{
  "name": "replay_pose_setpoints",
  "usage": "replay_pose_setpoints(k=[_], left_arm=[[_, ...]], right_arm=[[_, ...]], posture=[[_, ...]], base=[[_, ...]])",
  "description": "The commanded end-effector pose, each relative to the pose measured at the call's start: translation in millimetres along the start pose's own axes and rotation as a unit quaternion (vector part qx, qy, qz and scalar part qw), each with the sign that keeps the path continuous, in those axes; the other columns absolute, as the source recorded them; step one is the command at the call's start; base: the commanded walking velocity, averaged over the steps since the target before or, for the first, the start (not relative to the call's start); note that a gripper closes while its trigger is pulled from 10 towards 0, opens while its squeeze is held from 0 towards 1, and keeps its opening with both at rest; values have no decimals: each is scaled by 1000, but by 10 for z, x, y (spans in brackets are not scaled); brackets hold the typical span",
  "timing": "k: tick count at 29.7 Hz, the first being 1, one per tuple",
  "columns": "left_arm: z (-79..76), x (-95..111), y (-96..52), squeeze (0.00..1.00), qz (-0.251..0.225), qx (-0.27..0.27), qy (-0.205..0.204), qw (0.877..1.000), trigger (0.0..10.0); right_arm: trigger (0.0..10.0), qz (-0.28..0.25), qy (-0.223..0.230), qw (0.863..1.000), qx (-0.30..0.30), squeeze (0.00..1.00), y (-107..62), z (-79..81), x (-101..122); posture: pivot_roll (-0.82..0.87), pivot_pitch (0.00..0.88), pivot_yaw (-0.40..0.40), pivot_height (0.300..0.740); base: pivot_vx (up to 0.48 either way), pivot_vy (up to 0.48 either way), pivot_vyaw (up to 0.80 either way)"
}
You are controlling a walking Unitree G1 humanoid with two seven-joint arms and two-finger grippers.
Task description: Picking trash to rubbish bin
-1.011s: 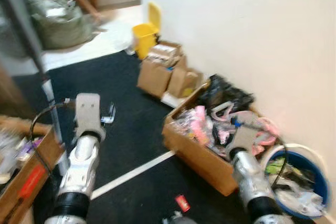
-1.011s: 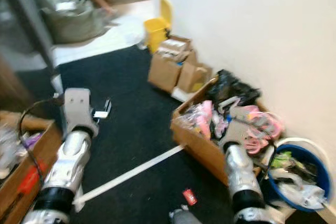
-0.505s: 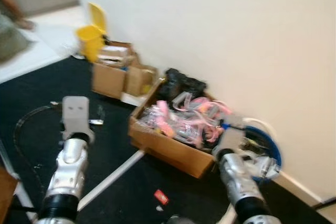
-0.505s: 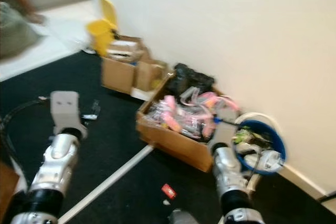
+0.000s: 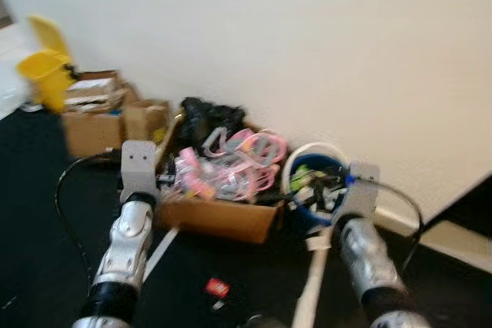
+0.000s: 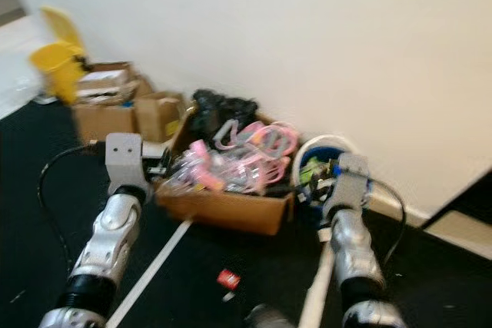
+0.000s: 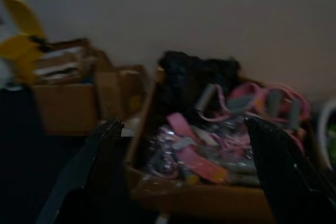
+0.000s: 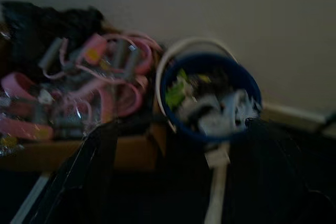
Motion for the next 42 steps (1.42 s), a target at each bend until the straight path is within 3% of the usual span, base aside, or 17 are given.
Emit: replay_pose_setpoints(k=[1,8,19,28,42], left_arm=[[30,-25,-10,0,4,4,6,1000,10000],[136,-48,-16,0,6,9,16,1000,10000],[172,-28,-2,0,6,13,16,1000,10000],[106,-15,-15,0,5,1,17,1000,10000],[143,-30,-25,0,9,12,10,1000,10000]], right_arm=[[10000,-1,0,1000,4,0,9,35,23],[10000,11,-2,1000,22,0,-1,164,-72],[10000,26,2,1000,15,0,-71,138,-208],[10000,18,8,1000,4,0,-63,87,-163],[10000,19,9,1000,8,0,-63,113,-153]], posture=[[-12,20,-29,740],[-2,39,1,740],[19,50,-9,740],[20,50,9,740],[26,50,-6,740]], base=[[0,0,-800],[0,0,-800],[0,0,-800],[0,0,-800],[0,0,-800]])
Point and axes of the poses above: a point about 5 cm out from each wrist's last joint towards the gripper, its own y axis pointing out of the wrist towards the gripper, its own x axis along the axis of the wrist's last joint, z = x × y, the point moved 4 cm from there along y, pointing out of the wrist towards the gripper, and after that the axes turned 15 degrees about y, right-handed, at the moved point
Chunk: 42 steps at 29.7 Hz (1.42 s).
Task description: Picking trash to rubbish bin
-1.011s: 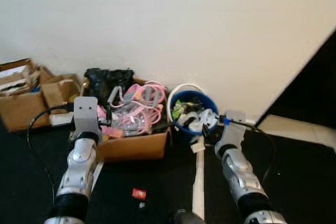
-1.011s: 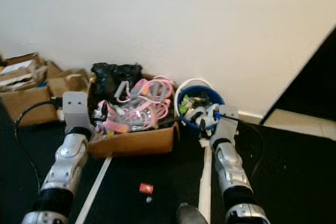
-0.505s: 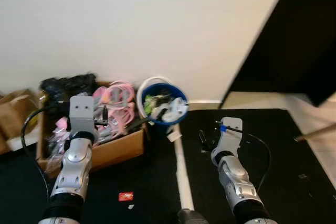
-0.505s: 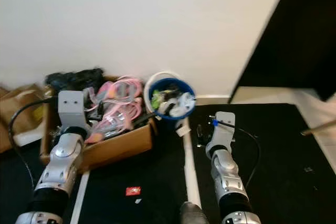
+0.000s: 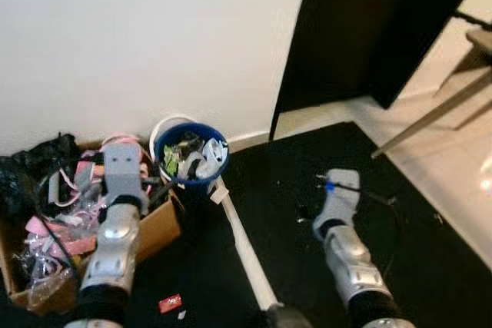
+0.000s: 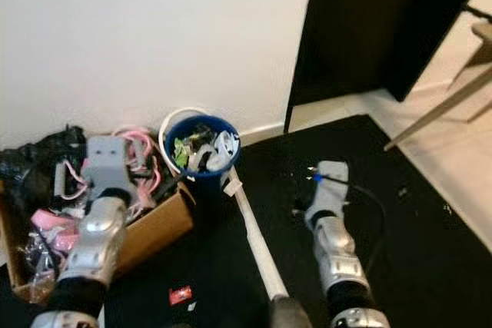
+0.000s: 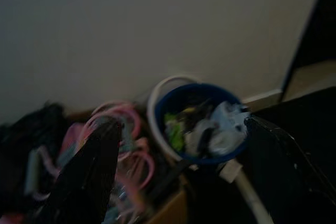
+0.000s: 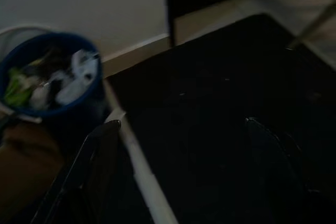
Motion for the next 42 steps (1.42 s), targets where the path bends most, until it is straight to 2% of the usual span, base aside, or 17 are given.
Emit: replay_pose_setpoints(k=[1,9,17,33,35,38,42], left_arm=[[-4,-19,-16,0,4,-3,3,1000,10000],[14,-37,-23,0,9,5,-5,1000,10000],[-34,6,-26,0,2,-3,-20,1000,10000],[-36,-17,-54,0,5,-3,-10,1000,10000],[-50,-45,-56,0,19,-5,-24,1000,10000],[-60,-7,-52,0,9,-8,-4,1000,10000],[-64,15,-56,0,6,-5,-7,1000,10000]], right_arm=[[10000,3,5,1000,-4,0,-8,-5,-23],[10000,5,6,1000,-2,0,-18,7,-32],[10000,6,7,1000,-2,0,-30,-9,-39],[10000,10,11,1000,-5,0,-33,-13,-58],[10000,9,12,1000,-7,0,-29,-25,-46],[10000,10,11,1000,-7,0,-34,-33,-46],[10000,12,10,1000,-5,0,-39,-25,-57]], posture=[[25,53,-5,740],[19,55,-10,740],[24,62,-9,740],[24,69,-12,740],[25,70,-15,740],[32,72,-20,740],[34,75,-22,740]], base=[[0,0,-800],[0,0,-800],[0,0,-800],[0,0,-800],[0,0,-800],[0,0,-800],[0,0,-800]])
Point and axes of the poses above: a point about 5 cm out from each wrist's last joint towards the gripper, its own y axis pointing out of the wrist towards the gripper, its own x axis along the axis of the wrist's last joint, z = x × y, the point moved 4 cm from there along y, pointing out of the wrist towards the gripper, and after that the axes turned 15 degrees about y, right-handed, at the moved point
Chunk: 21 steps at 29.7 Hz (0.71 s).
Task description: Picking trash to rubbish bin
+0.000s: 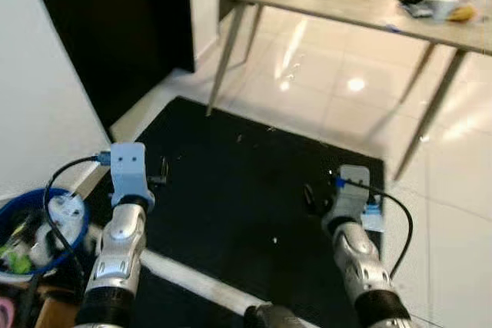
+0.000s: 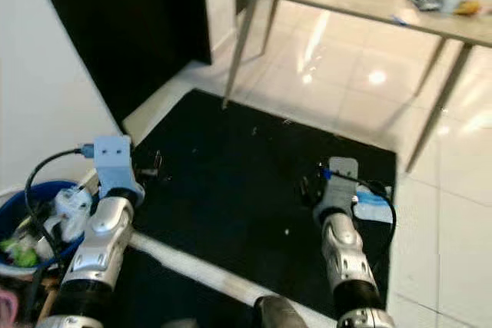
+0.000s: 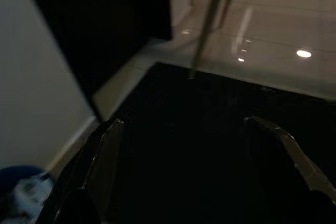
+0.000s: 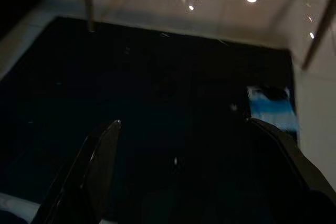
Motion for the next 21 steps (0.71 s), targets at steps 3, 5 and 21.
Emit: replay_pose_setpoints(k=[3,5,21], left_arm=[[-9,15,-17,0,-1,2,-11,1000,10000],[2,28,-14,0,-4,3,-18,1000,10000],[-83,105,15,0,-29,-31,-1,999,10000]], right_arm=[[10000,13,5,1000,-3,0,-14,-4,-64],[10000,12,5,1000,-1,0,-6,10,-58],[10000,-13,-32,999,34,0,24,140,68]], posture=[[35,76,-22,740],[35,84,-22,740],[17,25,-30,740]], base=[[0,0,-800],[0,0,-731],[87,0,0]])
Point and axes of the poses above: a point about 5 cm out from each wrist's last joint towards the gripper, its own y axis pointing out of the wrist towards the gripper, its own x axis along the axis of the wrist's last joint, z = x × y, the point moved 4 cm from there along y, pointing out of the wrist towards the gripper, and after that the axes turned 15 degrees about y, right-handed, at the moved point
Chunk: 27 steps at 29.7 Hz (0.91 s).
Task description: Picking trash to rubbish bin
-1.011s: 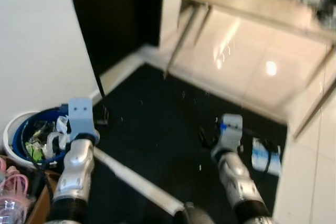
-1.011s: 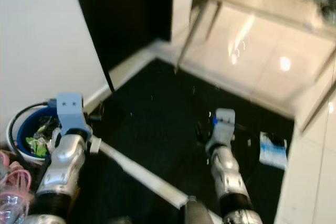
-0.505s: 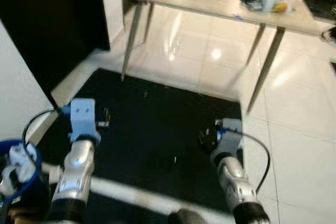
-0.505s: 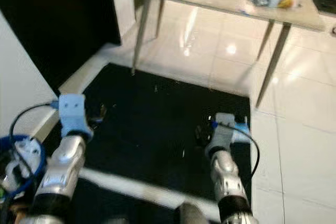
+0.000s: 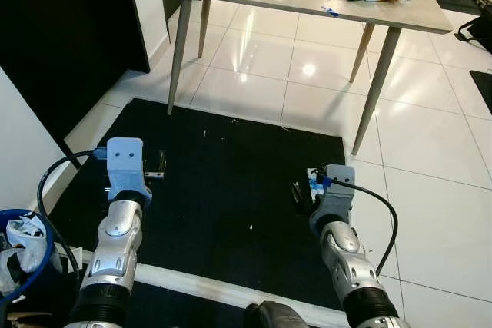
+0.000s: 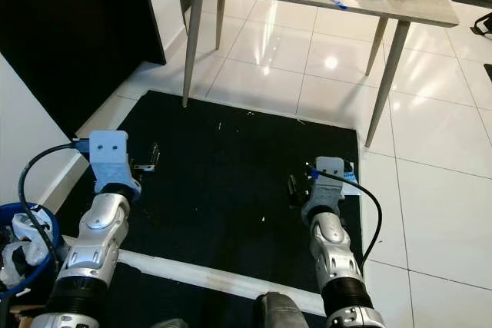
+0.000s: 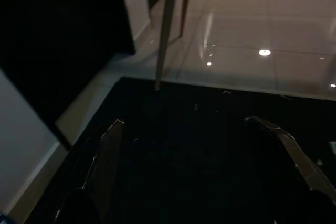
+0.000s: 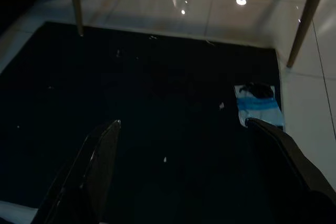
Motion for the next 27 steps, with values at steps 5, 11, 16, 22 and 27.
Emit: replay_pose_setpoints(k=[5,11,16,22,27], left_arm=[[0,54,61,0,-9,-9,6,1000,10000],[63,108,89,0,-14,4,-6,1000,10000],[84,56,36,0,-9,14,-2,1000,10000],[6,85,42,0,-14,1,-1,1000,10000],[-26,105,50,0,-16,-3,-2,1000,10000]], right_arm=[[10000,-16,-11,1000,9,0,62,29,113],[10000,-26,-18,999,11,0,71,36,156],[10000,-19,4,1000,7,0,38,13,123],[10000,-20,-2,1000,12,0,36,43,110],[10000,-16,-6,1000,5,0,35,10,109]], posture=[[39,46,-39,740],[16,57,-36,740],[-1,56,-24,740],[-9,63,-16,740],[-13,66,-14,740]], base=[[323,0,0],[339,0,0],[340,0,0],[335,0,0],[329,0,0]])
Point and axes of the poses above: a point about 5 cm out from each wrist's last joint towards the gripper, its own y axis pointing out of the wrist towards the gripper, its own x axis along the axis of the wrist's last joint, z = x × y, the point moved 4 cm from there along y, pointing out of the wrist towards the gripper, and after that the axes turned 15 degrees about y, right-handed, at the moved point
